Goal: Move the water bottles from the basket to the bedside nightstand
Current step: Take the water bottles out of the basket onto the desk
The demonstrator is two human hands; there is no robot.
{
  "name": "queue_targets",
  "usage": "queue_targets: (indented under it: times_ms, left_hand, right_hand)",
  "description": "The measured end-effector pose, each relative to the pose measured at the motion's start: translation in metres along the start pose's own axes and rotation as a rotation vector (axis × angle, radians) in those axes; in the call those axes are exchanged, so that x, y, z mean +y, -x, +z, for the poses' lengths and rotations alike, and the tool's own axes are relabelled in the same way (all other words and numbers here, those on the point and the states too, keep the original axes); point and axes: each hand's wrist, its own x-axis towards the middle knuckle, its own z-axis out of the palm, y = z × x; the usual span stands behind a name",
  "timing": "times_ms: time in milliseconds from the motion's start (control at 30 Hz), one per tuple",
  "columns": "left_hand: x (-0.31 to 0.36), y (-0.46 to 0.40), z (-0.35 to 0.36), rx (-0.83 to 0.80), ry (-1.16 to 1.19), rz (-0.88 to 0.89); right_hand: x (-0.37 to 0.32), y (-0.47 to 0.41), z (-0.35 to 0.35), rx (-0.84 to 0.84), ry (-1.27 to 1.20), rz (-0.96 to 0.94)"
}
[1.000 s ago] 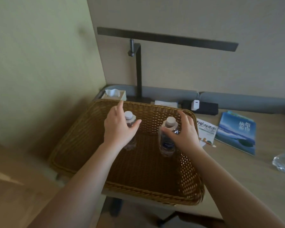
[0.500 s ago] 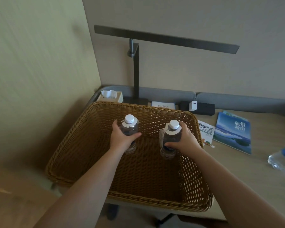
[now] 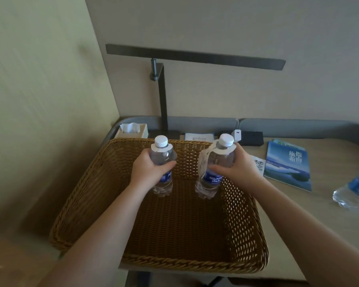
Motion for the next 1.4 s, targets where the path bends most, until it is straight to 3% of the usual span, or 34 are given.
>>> queue_targets:
  times_ms: [300, 467, 600, 767, 1000, 1200, 1400]
  left_hand:
    - [0.15, -0.007, -0.002, -0.236, 0.095, 0.441]
    - [0.205, 0.01, 0.056, -0.342, 0.201, 0.499]
    - [0.23, 0.038, 0.128, -0.468, 0.229, 0.468]
    - [0.236, 0.068, 0.223, -0.544, 0.226, 0.332]
    - [0.212, 0.102, 0.327, -0.385, 0.102, 0.183]
    - [0.172, 0.108, 0.358, -0.283, -0.007, 0.014]
    - [0.154, 0.108, 0.364, -0.196, -0.031, 0.003]
  right_hand:
    - [-0.062, 0.03, -0.135, 0.406, -0.051, -0.084]
    - [-0.03, 0.065, -0.199, 0.614, 0.012, 0.012]
    - [0.023, 0.098, -0.24, 0.68, 0.072, 0.104]
    - [0.11, 0.112, -0.273, 0.635, 0.122, 0.162]
    - [0.201, 0.088, -0.286, 0.418, 0.129, 0.151]
    - [0.244, 0.057, -0.271, 0.219, 0.111, 0.175]
    - [0.261, 0.046, -0.249, 0.139, 0.08, 0.217]
